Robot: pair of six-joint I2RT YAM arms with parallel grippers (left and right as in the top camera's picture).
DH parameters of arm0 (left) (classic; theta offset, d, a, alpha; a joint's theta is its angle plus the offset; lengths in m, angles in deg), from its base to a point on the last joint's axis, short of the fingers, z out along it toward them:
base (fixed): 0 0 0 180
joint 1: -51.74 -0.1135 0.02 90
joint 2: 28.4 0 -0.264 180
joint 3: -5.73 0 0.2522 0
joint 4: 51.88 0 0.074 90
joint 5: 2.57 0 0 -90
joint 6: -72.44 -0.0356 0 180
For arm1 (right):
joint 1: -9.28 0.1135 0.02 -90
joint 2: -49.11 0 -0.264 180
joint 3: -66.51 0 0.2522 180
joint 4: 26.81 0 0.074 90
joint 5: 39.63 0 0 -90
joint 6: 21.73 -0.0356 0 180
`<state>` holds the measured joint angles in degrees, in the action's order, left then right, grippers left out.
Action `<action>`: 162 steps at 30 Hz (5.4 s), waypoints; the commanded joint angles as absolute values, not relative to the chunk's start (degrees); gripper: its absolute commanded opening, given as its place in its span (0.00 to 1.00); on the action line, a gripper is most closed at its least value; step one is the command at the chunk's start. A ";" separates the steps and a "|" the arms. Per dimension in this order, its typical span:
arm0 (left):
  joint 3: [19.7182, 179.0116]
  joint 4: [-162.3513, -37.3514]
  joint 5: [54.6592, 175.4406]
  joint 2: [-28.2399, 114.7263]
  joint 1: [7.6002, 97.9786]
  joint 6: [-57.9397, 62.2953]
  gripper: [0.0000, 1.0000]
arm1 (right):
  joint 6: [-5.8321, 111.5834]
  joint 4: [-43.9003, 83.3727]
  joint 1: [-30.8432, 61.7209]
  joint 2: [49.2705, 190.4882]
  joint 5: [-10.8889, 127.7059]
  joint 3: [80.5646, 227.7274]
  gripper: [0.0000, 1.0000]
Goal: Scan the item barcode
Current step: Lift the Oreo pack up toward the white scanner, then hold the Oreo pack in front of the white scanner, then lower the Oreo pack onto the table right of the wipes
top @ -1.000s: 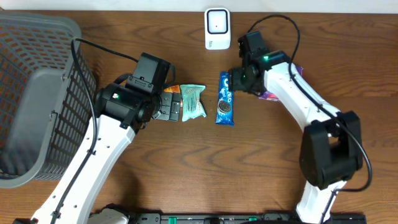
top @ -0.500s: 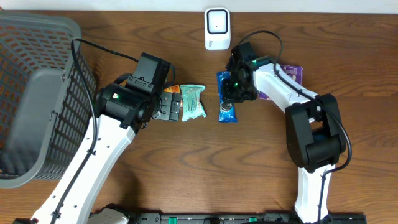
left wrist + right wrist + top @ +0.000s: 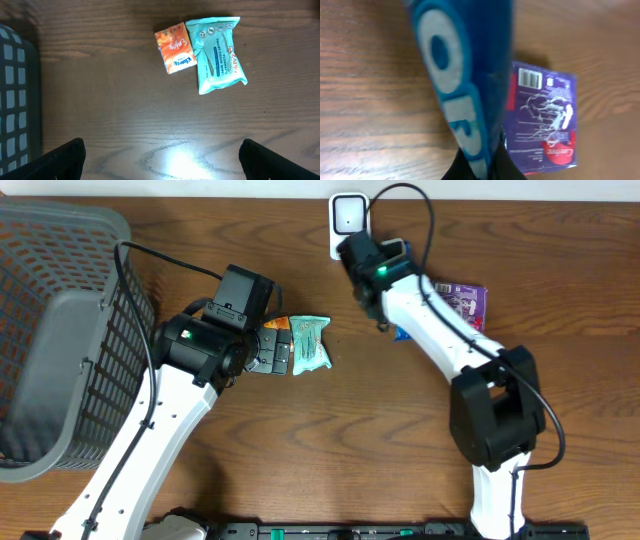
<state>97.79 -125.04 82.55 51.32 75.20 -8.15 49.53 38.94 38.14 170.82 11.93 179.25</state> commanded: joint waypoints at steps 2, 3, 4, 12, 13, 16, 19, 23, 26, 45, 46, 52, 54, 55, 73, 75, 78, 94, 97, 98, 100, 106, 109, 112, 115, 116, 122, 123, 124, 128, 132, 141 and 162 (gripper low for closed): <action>97.68 -125.17 82.02 51.54 75.18 -7.38 0.98 | 49.90 38.74 41.07 176.78 1.55 179.12 0.02; 97.68 -125.17 82.02 51.54 75.18 -7.38 0.98 | 49.90 38.87 41.59 177.55 1.96 179.14 0.04; 97.68 -125.17 82.02 51.54 75.18 -7.38 0.98 | 49.90 39.29 42.29 178.42 2.77 179.14 0.07; 97.68 -125.17 82.02 51.54 75.18 -7.38 0.98 | 49.88 40.86 48.19 179.93 20.93 180.78 0.32; 97.68 -125.17 82.02 51.54 75.18 -7.38 0.98 | 49.77 41.69 48.34 179.93 22.05 182.26 0.33; 97.68 -125.17 82.02 51.54 75.18 -7.38 0.98 | 48.57 45.76 47.25 179.93 21.83 187.58 0.34; 97.68 -125.17 82.02 51.54 75.18 -7.38 0.98 | 48.61 51.00 43.69 179.93 22.46 194.88 0.35; 97.68 -125.17 82.02 51.54 75.18 -7.38 0.98 | 50.03 53.52 38.16 179.93 26.55 198.50 0.36; 97.68 -125.17 82.02 51.54 75.18 -7.38 0.98 | 54.01 53.56 33.39 180.28 36.91 197.46 0.34; 97.68 -125.17 82.02 51.54 75.18 -7.38 0.98 | 53.01 37.04 30.79 180.50 54.44 177.24 0.25; 97.68 -125.17 82.02 51.54 75.18 -7.38 0.98 | 52.00 37.12 31.30 180.50 54.38 177.17 0.10; 97.68 -125.17 82.02 51.54 75.18 -7.38 0.98 | 52.02 42.08 32.24 179.82 57.76 184.49 0.01; 97.68 -125.17 82.02 51.54 75.18 -7.38 0.98 | 52.02 44.49 31.86 179.82 61.17 187.71 0.01; 97.68 -125.17 82.02 51.54 75.18 -7.38 0.98 | 52.07 45.98 31.34 179.82 64.82 190.00 0.01; 97.68 -125.17 82.02 51.54 75.18 -7.38 0.98 | 51.89 40.14 22.62 179.38 85.22 177.43 0.34; 97.68 -125.17 82.02 51.54 75.18 -7.38 0.98 | 51.83 41.91 23.17 178.38 80.80 178.99 0.42; 97.68 -125.17 82.02 51.54 75.18 -7.38 0.98 | 51.74 46.02 24.28 175.84 70.66 183.01 0.48; 97.68 -125.17 82.02 51.54 75.18 -7.38 0.98 | 49.42 42.41 42.90 173.18 31.43 181.50 0.40; 97.68 -125.17 82.02 51.54 75.18 -7.38 0.98 | 49.42 40.23 43.71 174.03 27.69 179.55 0.42; 97.68 -125.17 82.02 51.54 75.18 -7.38 0.98 | 49.44 39.57 43.75 174.29 27.51 179.01 0.42; 97.68 -125.17 82.02 51.54 75.18 -7.38 0.98 | 49.44 37.67 43.78 175.08 28.43 177.54 0.43; 97.68 -125.17 82.02 51.54 75.18 -7.38 0.98 | 49.44 36.38 43.89 178.64 29.28 176.17 0.43; 97.68 -125.17 82.02 51.54 75.18 -7.38 0.98 | 49.47 36.69 43.82 180.65 29.24 176.17 0.45; 97.68 -125.17 82.02 51.54 75.18 -7.38 0.98 | 49.49 37.67 43.21 181.92 29.17 176.17 0.51; 97.68 -125.17 82.02 51.54 75.18 -7.38 0.98 | 49.47 39.72 42.25 181.92 26.73 176.17 0.59; 97.68 -125.17 82.02 51.54 75.18 -7.38 0.98 | 49.49 40.25 41.87 181.92 26.62 176.17 0.61; 97.68 -125.17 82.02 51.54 75.18 -7.38 0.98 | 49.44 40.86 39.58 182.42 32.45 176.15 0.46; 97.68 -125.17 82.02 51.54 75.18 -7.38 0.98 | 49.44 40.60 39.23 182.47 33.68 176.15 0.39; 97.68 -125.17 82.02 51.54 75.18 -7.38 0.98 | 49.44 40.34 38.99 182.58 34.75 176.15 0.32; 97.68 -125.17 82.02 51.54 75.18 -7.38 0.98 | 49.40 39.64 38.57 182.62 38.33 176.21 0.06; 97.68 -125.17 82.02 51.54 75.18 -7.38 0.98 | 49.44 41.54 37.15 182.49 48.69 179.18 0.01; 97.68 -125.17 82.02 51.54 75.18 -7.38 0.98 | 60.29 44.97 24.96 182.49 100.69 188.84 0.01; 97.68 -125.17 82.02 51.54 75.18 -7.38 0.98 | 54.97 43.90 18.51 176.57 77.43 180.93 0.50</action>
<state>97.79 -125.04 82.55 51.34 75.20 -8.15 56.20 40.88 18.20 181.75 92.87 177.70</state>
